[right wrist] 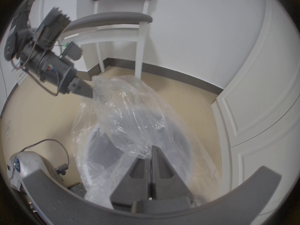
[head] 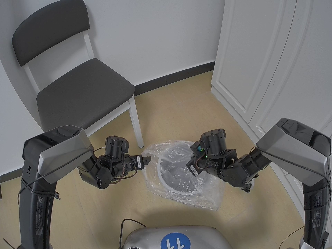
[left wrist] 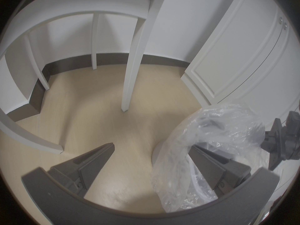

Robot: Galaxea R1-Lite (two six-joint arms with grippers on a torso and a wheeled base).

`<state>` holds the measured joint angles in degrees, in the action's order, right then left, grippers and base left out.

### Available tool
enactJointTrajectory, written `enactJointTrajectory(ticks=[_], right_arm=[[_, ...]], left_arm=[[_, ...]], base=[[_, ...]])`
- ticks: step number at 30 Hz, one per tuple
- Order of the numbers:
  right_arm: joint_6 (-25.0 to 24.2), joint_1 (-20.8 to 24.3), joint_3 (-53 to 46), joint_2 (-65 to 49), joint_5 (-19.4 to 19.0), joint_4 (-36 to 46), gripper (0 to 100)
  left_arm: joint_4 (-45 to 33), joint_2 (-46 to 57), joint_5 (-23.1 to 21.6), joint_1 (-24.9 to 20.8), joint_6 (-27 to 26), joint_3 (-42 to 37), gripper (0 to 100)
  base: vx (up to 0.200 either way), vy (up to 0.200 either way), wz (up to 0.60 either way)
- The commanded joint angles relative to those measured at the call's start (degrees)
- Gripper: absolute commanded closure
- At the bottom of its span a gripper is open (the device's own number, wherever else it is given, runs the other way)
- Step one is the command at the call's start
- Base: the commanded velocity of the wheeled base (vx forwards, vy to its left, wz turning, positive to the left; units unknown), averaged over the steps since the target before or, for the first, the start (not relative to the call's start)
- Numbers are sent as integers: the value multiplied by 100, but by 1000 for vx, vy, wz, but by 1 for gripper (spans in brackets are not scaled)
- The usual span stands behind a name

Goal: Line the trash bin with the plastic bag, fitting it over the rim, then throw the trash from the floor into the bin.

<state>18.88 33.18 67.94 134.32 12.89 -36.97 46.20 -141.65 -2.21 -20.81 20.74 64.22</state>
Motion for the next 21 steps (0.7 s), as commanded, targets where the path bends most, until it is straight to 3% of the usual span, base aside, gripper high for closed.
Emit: enactJointTrajectory(ticks=[1, 7, 21], right_arm=[[10, -251, 334, 104, 30, -3, 100], [-7, -471, 668, 323, 91, -20, 100], [-51, -1033, 1310, 648, 56, -372, 100]], left_arm=[[302, -134, 62, -2, 9, -24, 0], [706, -257, 203, -20, 9, -32, 0], [715, -266, 203, 7, 18, -24, 0]], base=[[0, 0, 0], [0, 0, 0], [0, 0, 0]])
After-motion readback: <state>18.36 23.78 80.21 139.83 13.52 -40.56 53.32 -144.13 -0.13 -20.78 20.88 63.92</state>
